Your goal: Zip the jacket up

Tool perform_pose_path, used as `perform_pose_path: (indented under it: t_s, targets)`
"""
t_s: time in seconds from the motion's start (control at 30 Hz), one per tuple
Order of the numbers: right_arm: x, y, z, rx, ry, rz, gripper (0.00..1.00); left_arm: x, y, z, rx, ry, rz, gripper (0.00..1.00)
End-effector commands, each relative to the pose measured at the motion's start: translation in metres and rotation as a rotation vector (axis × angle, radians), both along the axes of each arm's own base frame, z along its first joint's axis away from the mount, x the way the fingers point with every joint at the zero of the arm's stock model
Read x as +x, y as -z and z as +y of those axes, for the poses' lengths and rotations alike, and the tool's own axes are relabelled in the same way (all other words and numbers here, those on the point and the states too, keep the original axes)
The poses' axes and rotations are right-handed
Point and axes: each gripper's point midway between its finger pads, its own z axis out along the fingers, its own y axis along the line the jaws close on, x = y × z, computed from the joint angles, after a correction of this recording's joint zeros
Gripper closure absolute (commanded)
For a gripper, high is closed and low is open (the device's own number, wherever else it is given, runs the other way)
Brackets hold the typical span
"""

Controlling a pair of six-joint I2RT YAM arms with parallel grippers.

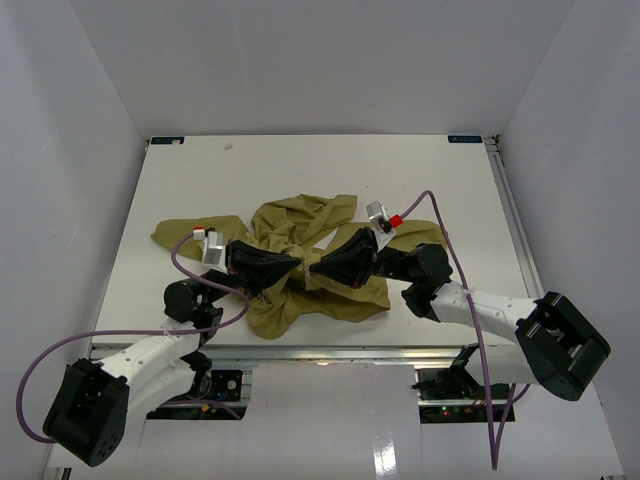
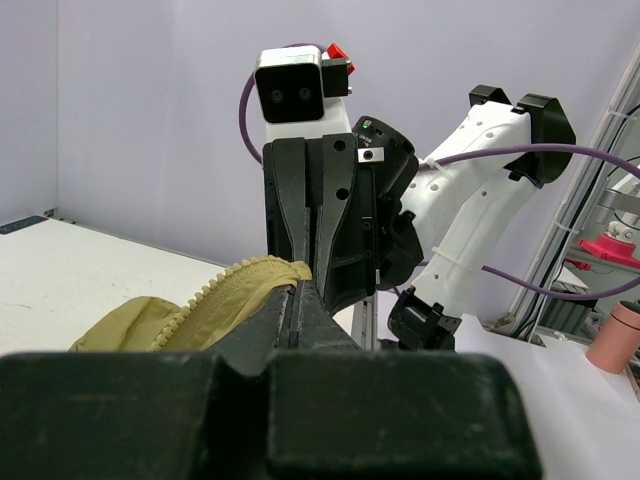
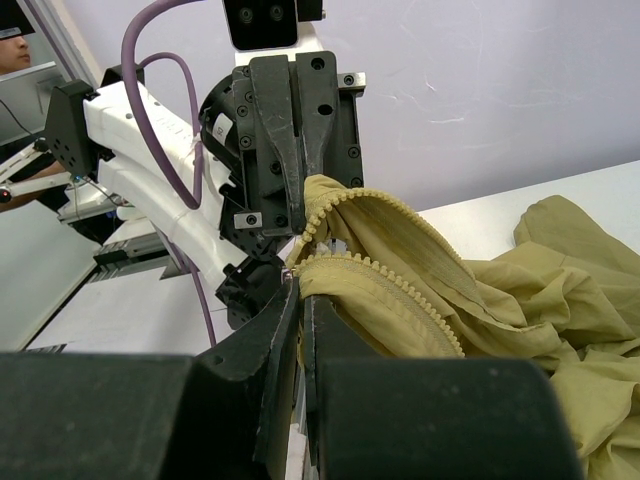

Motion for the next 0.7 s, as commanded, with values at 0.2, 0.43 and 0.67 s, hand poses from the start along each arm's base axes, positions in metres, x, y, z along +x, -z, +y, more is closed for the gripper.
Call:
perform_pose_path:
  t_s: [0.2,0.43,0.67]
  targets:
    - [-0.004,-0.033,-0.007,0.119,0.018,-0.086,0.92,-0.061,-0.067,0.036,-0.249,-0.031,-0.456,1.00]
    - [-0.006,-0.029,-0.008,0.116,0.006,-0.080,0.92,-0.060,-0.066,0.036,-0.246,-0.037,-0.462,1.00]
    - [-0.006,-0.024,-0.006,0.104,-0.004,-0.066,0.92,-0.058,-0.066,0.034,-0.239,-0.037,-0.465,1.00]
